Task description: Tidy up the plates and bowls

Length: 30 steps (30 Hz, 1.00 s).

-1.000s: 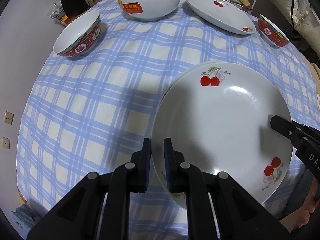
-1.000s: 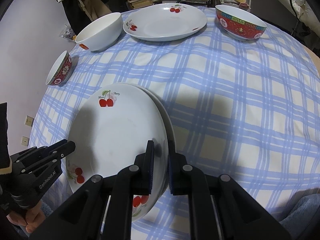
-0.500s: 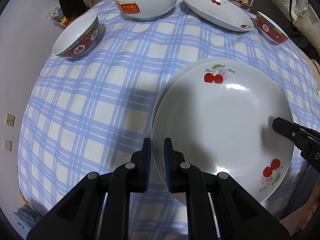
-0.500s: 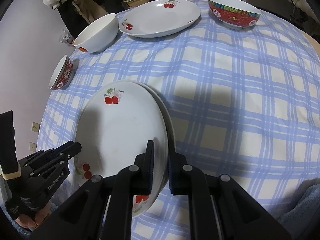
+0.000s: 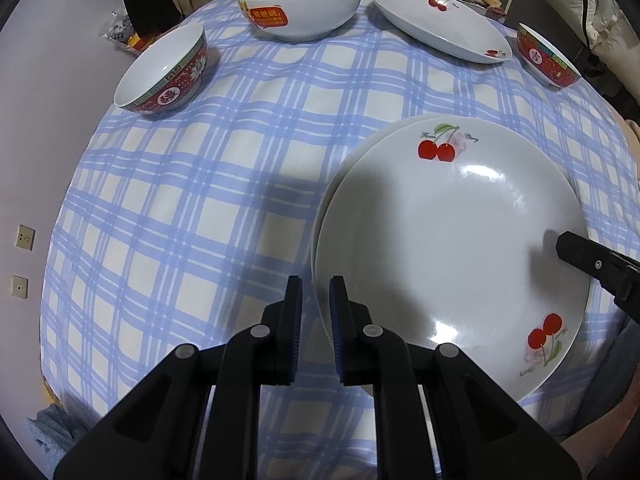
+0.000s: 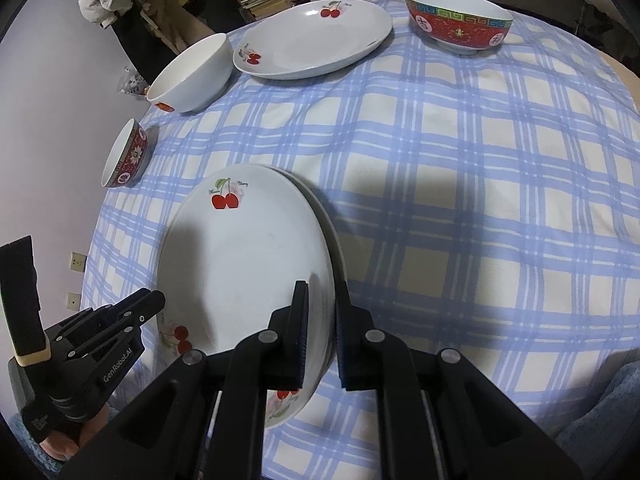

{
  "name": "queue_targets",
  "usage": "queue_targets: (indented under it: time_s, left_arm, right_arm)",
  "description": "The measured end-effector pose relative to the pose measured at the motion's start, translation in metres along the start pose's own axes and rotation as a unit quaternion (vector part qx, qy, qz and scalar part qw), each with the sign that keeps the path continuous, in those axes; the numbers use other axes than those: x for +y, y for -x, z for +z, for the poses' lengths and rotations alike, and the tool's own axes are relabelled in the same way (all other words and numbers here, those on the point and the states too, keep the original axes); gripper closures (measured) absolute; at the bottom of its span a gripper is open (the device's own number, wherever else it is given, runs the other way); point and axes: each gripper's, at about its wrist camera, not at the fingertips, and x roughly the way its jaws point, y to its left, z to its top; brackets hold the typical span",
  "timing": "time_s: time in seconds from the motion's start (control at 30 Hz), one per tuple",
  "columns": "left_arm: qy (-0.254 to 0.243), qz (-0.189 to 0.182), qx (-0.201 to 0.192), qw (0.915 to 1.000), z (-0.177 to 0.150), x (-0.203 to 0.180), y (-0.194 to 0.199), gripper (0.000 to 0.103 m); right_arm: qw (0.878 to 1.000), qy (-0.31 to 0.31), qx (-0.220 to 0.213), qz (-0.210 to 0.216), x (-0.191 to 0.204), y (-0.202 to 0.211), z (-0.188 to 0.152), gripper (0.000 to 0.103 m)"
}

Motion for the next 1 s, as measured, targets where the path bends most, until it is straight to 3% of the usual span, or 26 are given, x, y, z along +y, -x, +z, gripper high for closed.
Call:
queue_targets:
  time_s: [0.1, 0.23, 0.53, 0.67, 0.73, 0.83, 1.0]
  left_arm:
    - [0.001, 0.0, -0.002, 1.0, -0.002, 0.0, 0.003, 0.09]
    - [0.004, -0.003, -0.006, 1.0, -0.003, 0.002, 0.008, 0.089]
    - [0.005, -0.006, -0.035, 0.9993, -0.006, 0.002, 0.026, 0.087]
    - [0.001, -0.012, -0.054, 0.9985, -0.001, -0.001, 0.04, 0.083]
    - [0.002, -0.01, -0.066, 0.9978, 0.004, -0.002, 0.047, 0.08]
    - [0.01, -0.017, -0.07, 0.9974, 0.015, 0.0, 0.054, 0.075]
    - [0.024, -0.017, -0.081, 0.9963, 0.036, 0.002, 0.063, 0.047]
  right_arm:
    - [1.0, 0.006, -0.007, -0.021, 0.001, 0.005, -0.002, 0.087]
    - [1.0, -0.003, -0.013, 0.005, -0.003, 0.011, -0.001, 0.087]
    - [1.0, -0.01, -0.021, -0.006, -0.005, 0.016, -0.002, 0.084]
    - [0.999, -0.019, -0.033, -0.018, -0.007, 0.024, 0.0, 0.053]
    - [0.999, -0.023, -0.042, -0.02, -0.007, 0.028, 0.002, 0.05]
    - [0.998, -0.029, -0.053, -0.022, -0.008, 0.034, 0.008, 0.034]
    - [0.997, -0.039, -0.061, -0.033, -0.011, 0.04, 0.025, 0.022]
